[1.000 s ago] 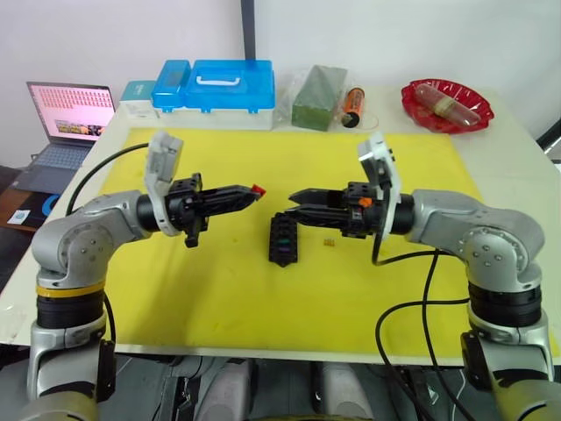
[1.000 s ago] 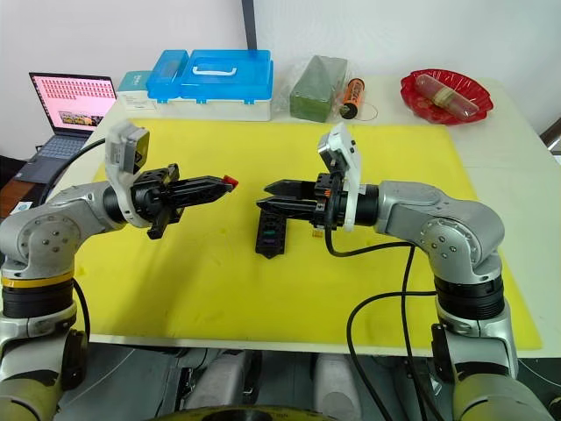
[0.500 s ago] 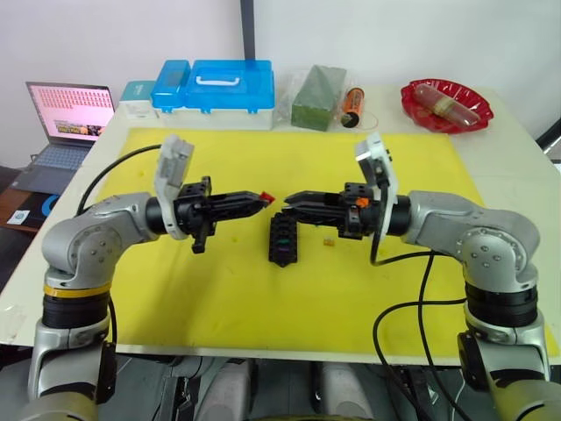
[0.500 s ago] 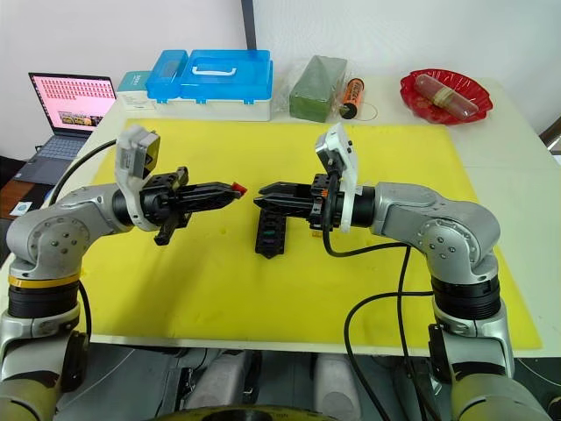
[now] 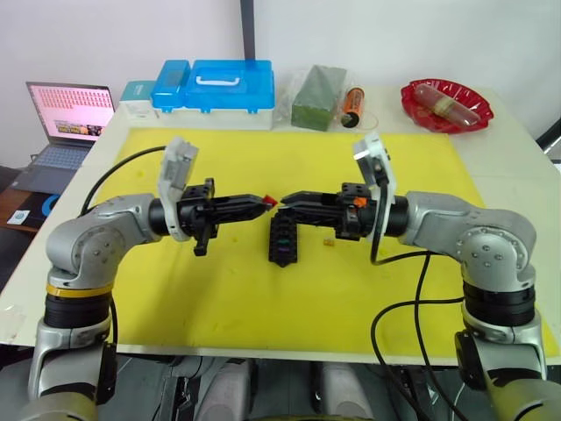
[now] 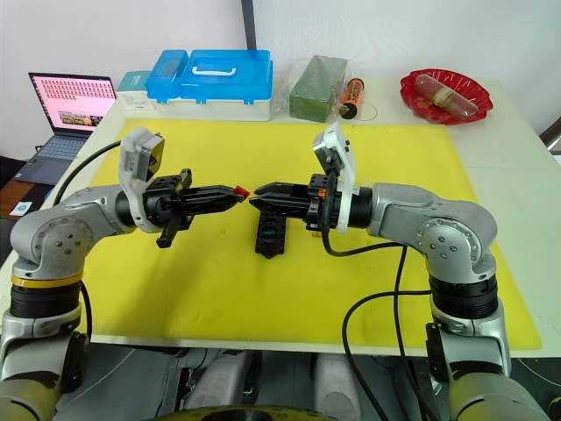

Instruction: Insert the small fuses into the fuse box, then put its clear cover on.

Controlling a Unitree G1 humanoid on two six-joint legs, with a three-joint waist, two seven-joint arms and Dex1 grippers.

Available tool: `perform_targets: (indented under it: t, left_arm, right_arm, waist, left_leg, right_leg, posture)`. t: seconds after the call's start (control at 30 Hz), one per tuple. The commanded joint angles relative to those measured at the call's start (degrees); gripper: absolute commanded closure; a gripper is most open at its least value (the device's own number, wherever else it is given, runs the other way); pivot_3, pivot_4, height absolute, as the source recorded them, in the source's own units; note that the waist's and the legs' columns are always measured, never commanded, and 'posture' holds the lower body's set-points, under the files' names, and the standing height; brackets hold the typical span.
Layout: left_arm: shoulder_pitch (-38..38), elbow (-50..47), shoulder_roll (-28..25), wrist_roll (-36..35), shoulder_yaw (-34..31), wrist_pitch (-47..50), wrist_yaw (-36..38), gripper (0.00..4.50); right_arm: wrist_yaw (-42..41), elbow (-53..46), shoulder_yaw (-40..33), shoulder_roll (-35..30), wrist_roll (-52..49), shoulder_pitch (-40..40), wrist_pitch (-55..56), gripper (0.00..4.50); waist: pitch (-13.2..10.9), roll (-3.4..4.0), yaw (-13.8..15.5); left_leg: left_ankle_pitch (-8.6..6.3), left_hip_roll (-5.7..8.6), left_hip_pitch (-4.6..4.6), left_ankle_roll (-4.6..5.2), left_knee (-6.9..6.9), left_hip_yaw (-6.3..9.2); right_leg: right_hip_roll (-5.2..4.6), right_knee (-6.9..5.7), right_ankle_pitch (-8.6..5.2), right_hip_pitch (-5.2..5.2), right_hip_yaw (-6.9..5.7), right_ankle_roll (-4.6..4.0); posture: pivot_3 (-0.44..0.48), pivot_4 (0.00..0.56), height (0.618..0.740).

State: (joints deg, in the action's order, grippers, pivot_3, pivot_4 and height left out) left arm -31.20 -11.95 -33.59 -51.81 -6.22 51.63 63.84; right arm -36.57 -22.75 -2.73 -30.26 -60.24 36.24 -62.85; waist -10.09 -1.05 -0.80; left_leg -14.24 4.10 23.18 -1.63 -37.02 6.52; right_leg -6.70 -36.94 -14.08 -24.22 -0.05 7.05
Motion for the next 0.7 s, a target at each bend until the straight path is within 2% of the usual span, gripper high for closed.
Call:
perform_targets:
  t: [0.03, 0.37, 0.47, 0.5, 0.53, 0.7]
  left_arm:
    - [-0.7, -0.9, -0.6, -0.5, -0.2, -1.3, 0.6, 4.5]
    - [-0.8, -0.7, -0.8, -0.6, 0.2, -1.7, 0.6, 4.5]
    - [-0.9, -0.8, -0.6, -1.0, -0.1, -1.4, 0.2, 4.5]
    - [-0.9, -0.8, -0.5, -1.2, -0.3, -1.2, 0.0, 4.5]
    - [-1.2, -0.5, -0.2, -1.7, -0.5, -0.9, -0.5, 4.5]
    - [-1.0, -0.4, -0.9, -1.1, 0.0, -1.1, 0.2, 4.5]
  right_arm:
    - [0.6, -0.9, -1.0, 0.8, -2.2, 1.6, 0.2, 3.45]
    - [1.0, -0.7, -0.7, 0.8, -2.8, 1.7, 0.3, 3.45]
    - [1.0, -0.9, -0.6, 0.8, -2.8, 1.6, 0.5, 3.97]
    - [1.0, -1.0, -0.6, 0.8, -3.0, 1.6, 0.5, 4.33]
    - [0.9, -0.9, -0.6, 0.8, -3.0, 1.6, 0.5, 4.47]
    - [0.7, -0.9, -0.6, 0.7, -3.2, 1.5, 0.4, 4.47]
  waist:
    - [0.0, 0.0, 0.0]
    - [0.0, 0.0, 0.0]
    - [0.0, 0.0, 0.0]
    - [0.0, 0.0, 0.0]
    - [0.0, 0.0, 0.0]
    - [0.0, 0.0, 0.0]
  left_leg:
    - [0.0, 0.0, 0.0, 0.0, 0.0, 0.0]
    - [0.0, 0.0, 0.0, 0.0, 0.01, 0.0]
    - [0.0, 0.0, 0.0, 0.0, 0.0, 0.0]
    - [0.0, 0.0, 0.0, 0.0, 0.01, 0.01]
    - [0.0, 0.0, 0.0, 0.0, 0.01, 0.01]
    - [0.0, 0.0, 0.0, 0.0, 0.01, 0.01]
  right_leg:
    - [0.0, 0.0, 0.0, 0.0, 0.0, 0.0]
    - [0.0, 0.01, 0.0, 0.0, 0.0, 0.0]
    - [0.01, 0.01, 0.0, 0.0, 0.0, 0.0]
    - [0.01, 0.01, 0.0, 0.0, 0.0, 0.0]
    - [0.01, 0.01, 0.0, 0.0, 0.0, 0.0]
    - [0.01, 0.01, 0.0, 0.0, 0.0, 0.0]
  posture:
    - [0.0, 0.15, 0.74]
    - [0.0, 0.15, 0.74]
    - [0.0, 0.15, 0.74]
    - [0.0, 0.15, 0.74]
    - [0.0, 0.15, 0.74]
    - [0.0, 0.15, 0.74]
